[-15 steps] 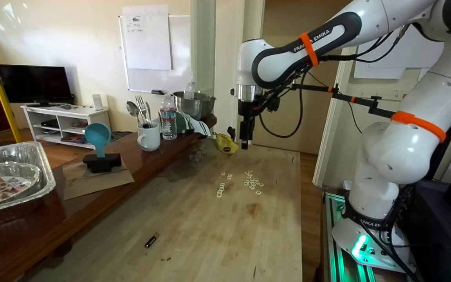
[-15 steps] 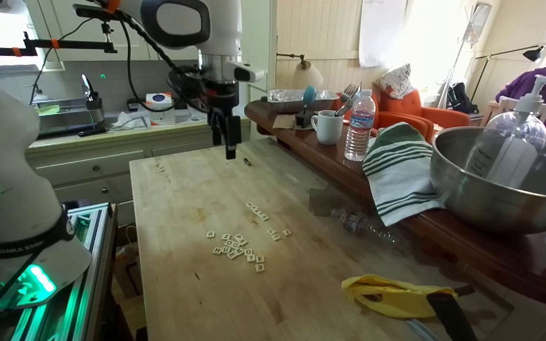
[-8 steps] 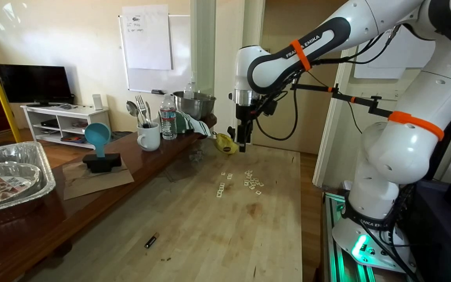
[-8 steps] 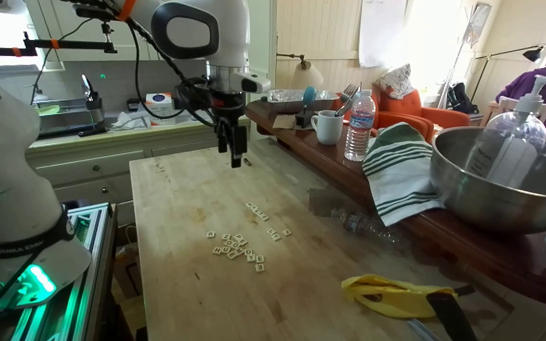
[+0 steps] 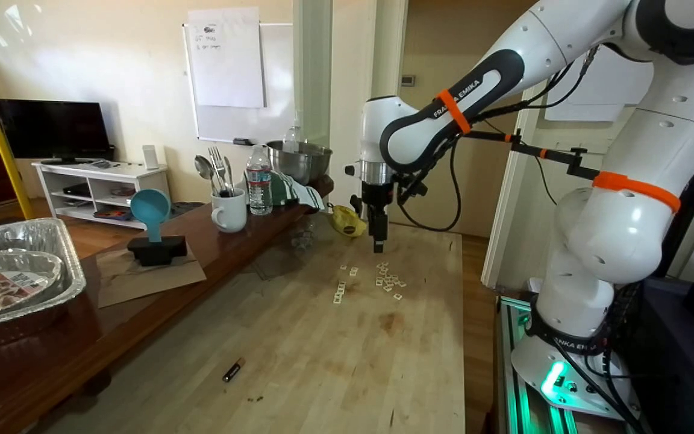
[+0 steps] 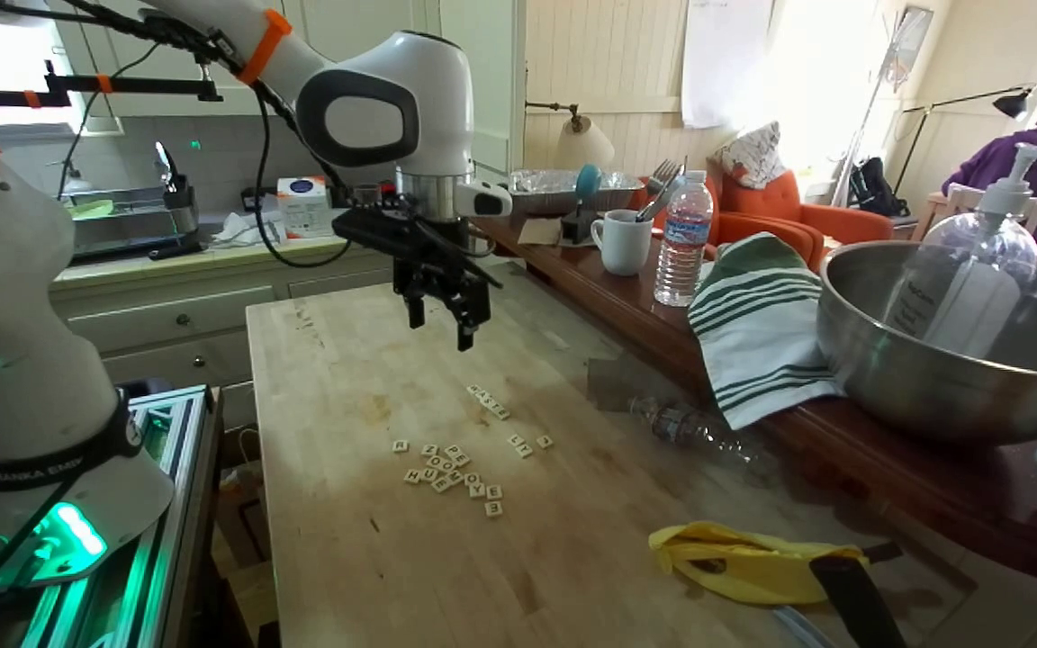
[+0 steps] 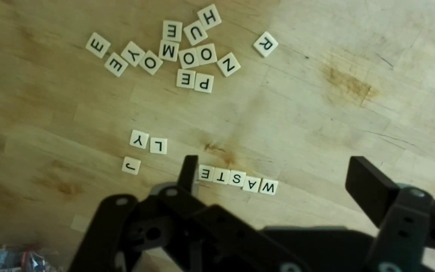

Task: Remove the tile letter s from the word, then move the two right tile letters to the left, then add tile letter r to the word

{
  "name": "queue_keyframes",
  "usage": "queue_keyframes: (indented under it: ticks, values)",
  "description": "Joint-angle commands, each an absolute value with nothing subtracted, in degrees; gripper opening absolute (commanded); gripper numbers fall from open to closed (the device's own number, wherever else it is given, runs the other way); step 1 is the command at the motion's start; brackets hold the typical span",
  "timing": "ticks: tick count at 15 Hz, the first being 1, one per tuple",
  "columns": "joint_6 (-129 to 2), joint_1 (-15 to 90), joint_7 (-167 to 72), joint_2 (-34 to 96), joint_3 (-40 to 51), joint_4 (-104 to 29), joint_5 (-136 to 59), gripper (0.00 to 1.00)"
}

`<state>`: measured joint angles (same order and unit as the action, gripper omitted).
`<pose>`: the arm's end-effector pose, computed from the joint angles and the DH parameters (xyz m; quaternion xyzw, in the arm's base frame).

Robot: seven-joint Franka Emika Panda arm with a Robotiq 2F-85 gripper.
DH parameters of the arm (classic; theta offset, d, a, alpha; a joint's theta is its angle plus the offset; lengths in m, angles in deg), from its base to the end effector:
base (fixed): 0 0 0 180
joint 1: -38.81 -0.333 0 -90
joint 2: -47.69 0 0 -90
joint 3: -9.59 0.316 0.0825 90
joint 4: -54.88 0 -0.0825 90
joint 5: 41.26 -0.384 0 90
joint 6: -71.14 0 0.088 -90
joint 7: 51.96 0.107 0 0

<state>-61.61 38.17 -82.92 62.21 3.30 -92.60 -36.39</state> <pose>0.4234 -0.0425 0.3503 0.9684 0.2489 -0.0075 0.0159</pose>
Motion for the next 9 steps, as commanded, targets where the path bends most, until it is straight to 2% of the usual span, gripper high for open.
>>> queue_keyframes:
  ticks: [1, 5, 6, 7, 9]
  values:
    - [-70.5, 37.6, -91.3, 56.3, 0.7, -92.8, -40.9, 1.0]
    - [-74.6, 38.4, -91.1, 49.8, 1.6, -91.1, -45.6, 1.0]
    - [-75.0, 38.6, -90.5, 48.2, 2.1, -90.5, -46.2, 0.75]
    - [-75.2, 38.8, -90.3, 46.8, 2.5, -89.8, -47.1, 0.74]
    - [-75.0, 39.1, -89.7, 44.8, 3.5, -88.7, -48.2, 0.58]
